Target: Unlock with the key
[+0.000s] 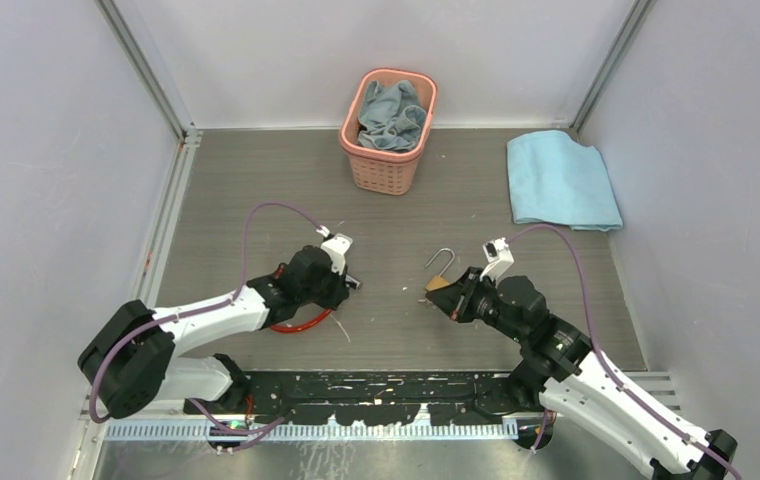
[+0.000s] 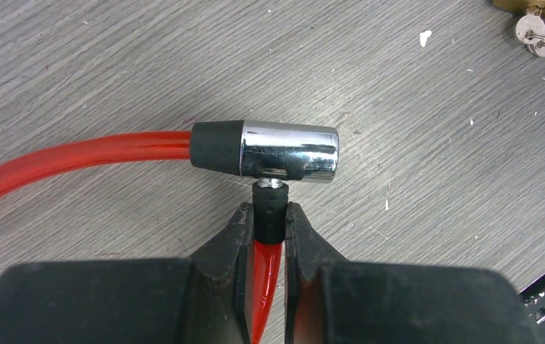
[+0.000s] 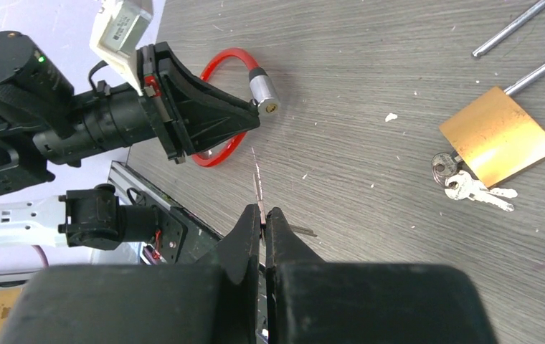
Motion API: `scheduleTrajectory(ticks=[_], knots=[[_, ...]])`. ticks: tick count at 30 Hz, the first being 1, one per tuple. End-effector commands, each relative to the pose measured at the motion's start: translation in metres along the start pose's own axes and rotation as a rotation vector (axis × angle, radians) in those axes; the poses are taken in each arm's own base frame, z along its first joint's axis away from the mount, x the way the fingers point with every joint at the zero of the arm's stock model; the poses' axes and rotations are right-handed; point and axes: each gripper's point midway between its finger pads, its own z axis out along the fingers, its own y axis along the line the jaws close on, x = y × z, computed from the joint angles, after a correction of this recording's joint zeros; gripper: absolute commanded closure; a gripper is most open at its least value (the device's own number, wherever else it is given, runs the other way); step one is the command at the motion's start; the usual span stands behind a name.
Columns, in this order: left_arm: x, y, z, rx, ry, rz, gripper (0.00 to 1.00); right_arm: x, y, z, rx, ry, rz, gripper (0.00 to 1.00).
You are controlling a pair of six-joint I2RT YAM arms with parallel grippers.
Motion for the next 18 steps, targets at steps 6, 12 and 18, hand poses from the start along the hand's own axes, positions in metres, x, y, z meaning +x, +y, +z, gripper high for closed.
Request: scheduleTrajectory(ticks=[6,12,18], knots=[[-0.031,-0.013,-0.003,0.062,-0.124,0.003,1.0,-0.001,0.008,0.024,-0.045,-0.028,0.126,0.99],[-0.033,-0.013,-0.01,0.066,-0.16,-0.001,1.0,0.008,0.006,0.039,-0.048,0.004,0.173,0.99],[-0.034,-0.009,-0.013,0.045,-0.176,-0.016,1.0,0.012,0.004,0.049,-0.043,0.019,0.191,0.99]])
